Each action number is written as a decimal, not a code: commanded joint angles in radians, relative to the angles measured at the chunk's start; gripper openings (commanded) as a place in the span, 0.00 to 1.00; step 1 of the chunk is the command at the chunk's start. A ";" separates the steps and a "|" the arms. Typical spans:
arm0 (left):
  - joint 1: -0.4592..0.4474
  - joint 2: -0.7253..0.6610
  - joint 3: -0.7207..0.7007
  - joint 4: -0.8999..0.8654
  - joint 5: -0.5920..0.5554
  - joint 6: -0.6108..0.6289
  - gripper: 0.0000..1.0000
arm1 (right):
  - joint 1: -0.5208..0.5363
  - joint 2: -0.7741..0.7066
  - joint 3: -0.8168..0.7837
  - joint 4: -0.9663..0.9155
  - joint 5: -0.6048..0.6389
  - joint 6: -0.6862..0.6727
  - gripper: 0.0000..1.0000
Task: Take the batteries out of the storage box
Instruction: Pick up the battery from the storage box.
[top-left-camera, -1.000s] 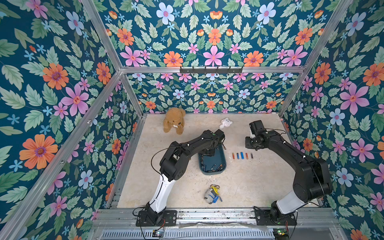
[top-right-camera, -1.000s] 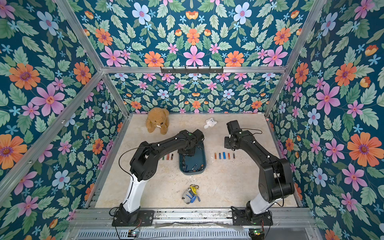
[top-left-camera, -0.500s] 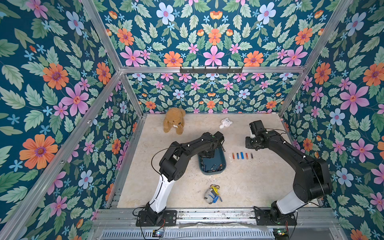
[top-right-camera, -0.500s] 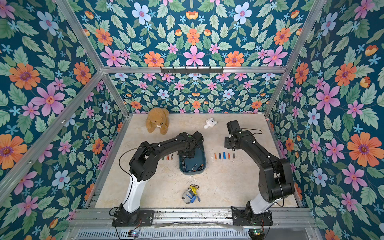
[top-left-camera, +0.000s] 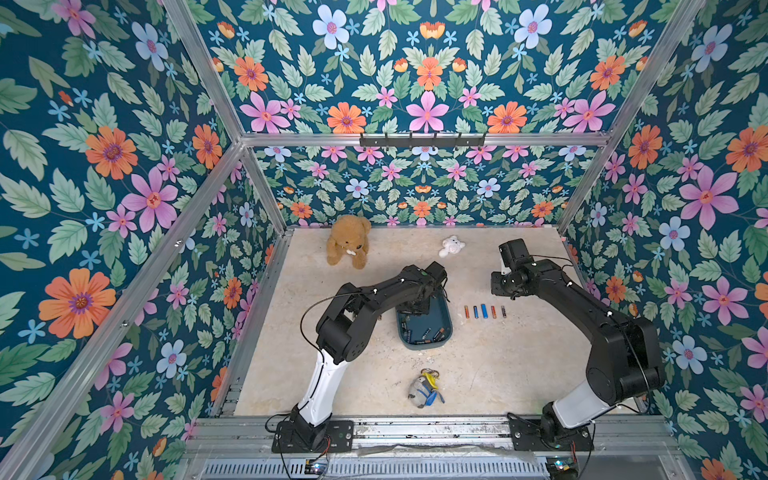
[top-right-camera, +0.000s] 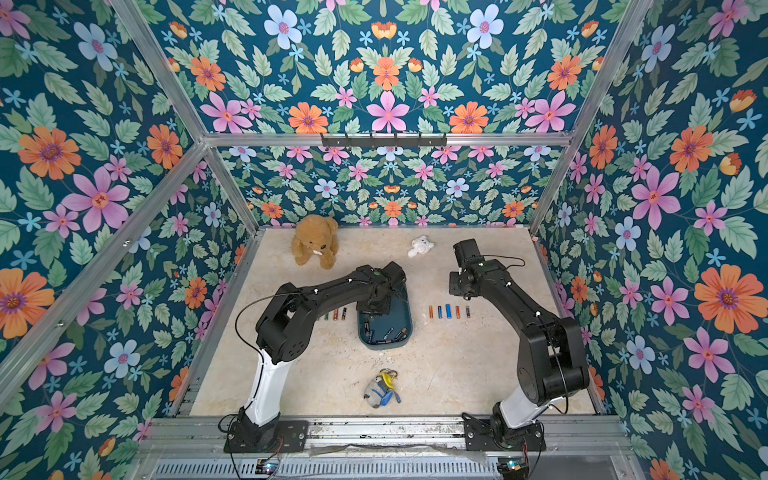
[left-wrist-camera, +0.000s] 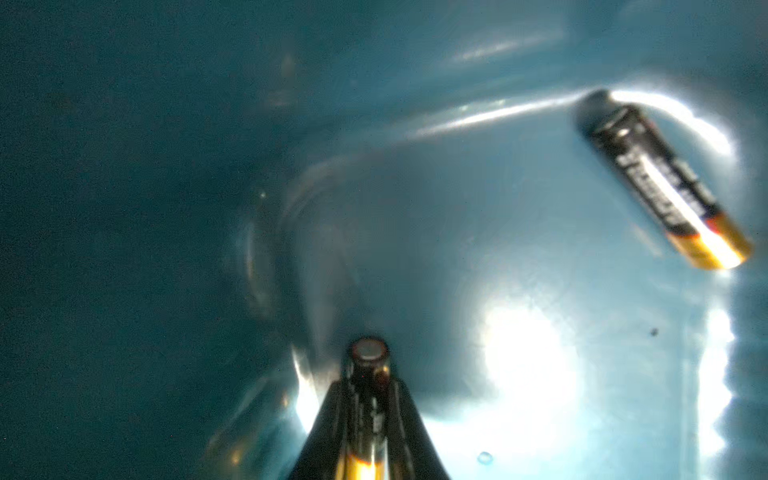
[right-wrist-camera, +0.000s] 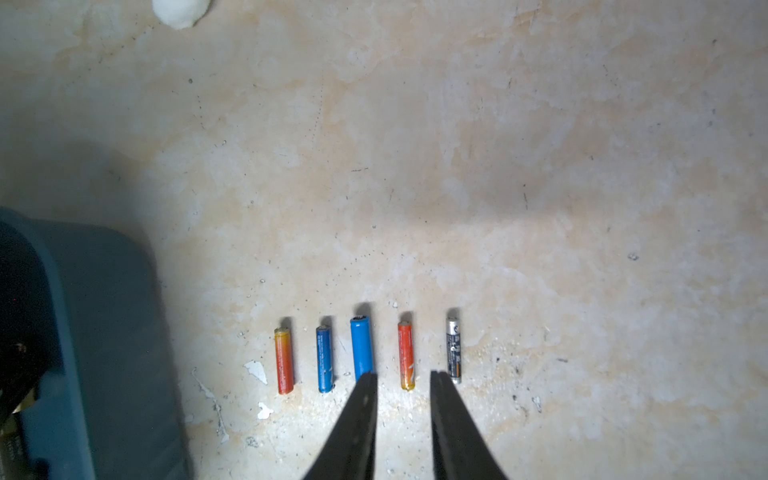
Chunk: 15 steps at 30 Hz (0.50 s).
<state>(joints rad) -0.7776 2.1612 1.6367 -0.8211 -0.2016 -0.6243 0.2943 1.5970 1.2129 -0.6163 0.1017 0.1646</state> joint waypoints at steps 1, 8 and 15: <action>0.004 -0.007 -0.011 0.031 0.040 0.011 0.18 | 0.001 0.004 0.013 -0.015 0.006 -0.002 0.28; 0.004 -0.046 -0.005 0.050 0.064 0.029 0.17 | 0.008 0.001 0.021 -0.018 -0.002 0.008 0.28; 0.005 -0.138 -0.006 0.076 0.078 0.045 0.17 | 0.058 0.023 0.046 -0.025 0.009 0.031 0.28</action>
<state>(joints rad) -0.7742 2.0495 1.6291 -0.7582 -0.1303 -0.5957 0.3389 1.6119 1.2469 -0.6327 0.1017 0.1749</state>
